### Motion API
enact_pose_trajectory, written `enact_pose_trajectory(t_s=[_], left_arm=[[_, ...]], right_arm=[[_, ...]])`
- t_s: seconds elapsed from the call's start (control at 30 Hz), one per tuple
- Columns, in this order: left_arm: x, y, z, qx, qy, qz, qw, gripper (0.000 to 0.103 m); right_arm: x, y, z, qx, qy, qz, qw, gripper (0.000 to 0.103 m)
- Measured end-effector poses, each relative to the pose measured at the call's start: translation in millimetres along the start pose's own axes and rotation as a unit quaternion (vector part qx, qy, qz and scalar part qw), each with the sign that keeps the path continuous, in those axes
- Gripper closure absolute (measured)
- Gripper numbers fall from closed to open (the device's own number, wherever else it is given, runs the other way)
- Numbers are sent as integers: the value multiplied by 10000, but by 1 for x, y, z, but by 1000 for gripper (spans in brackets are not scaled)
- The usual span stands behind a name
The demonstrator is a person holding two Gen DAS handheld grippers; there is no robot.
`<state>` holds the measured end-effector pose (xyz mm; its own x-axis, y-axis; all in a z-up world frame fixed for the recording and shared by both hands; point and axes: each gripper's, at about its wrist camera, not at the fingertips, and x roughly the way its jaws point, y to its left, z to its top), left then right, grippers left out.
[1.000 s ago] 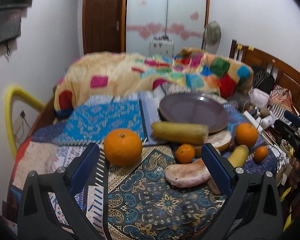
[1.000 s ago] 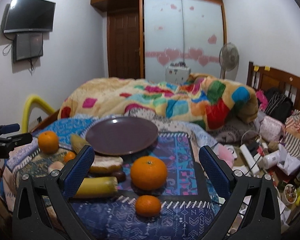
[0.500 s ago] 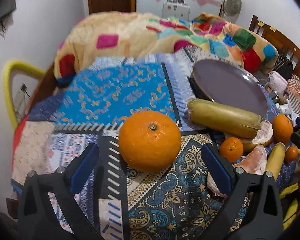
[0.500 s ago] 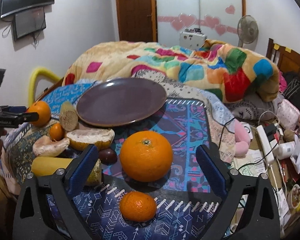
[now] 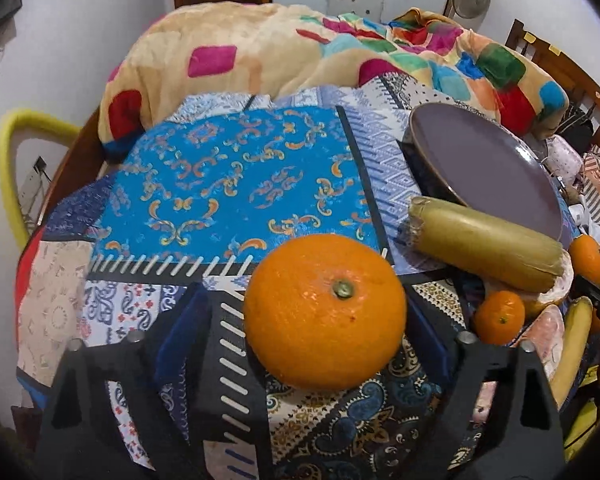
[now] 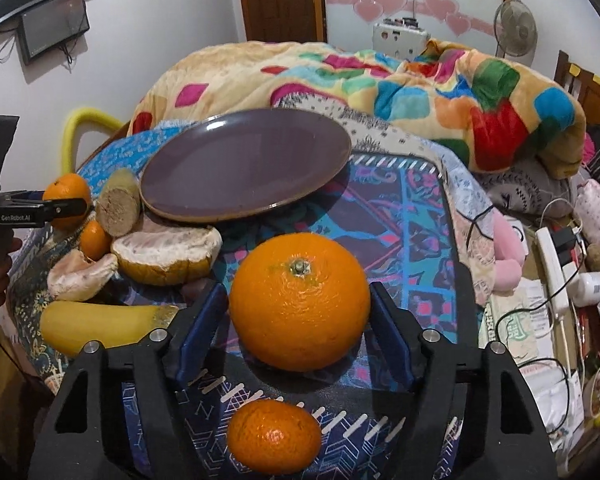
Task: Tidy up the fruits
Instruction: 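Grasp a large orange with the right tool while the left tool grasps another large orange, then carry both oranges onto the purple plate and open both tools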
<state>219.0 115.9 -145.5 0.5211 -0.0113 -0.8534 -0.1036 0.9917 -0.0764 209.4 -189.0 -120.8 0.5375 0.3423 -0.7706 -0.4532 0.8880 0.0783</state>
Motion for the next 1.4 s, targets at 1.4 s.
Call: enact_pose_trajectory(t_s=[1.4], left_arm=[[-71, -71, 57, 951, -1091, -611, 9876, 35]], right_arm=[[-50, 15, 98, -277, -1410, -255, 9893, 42]])
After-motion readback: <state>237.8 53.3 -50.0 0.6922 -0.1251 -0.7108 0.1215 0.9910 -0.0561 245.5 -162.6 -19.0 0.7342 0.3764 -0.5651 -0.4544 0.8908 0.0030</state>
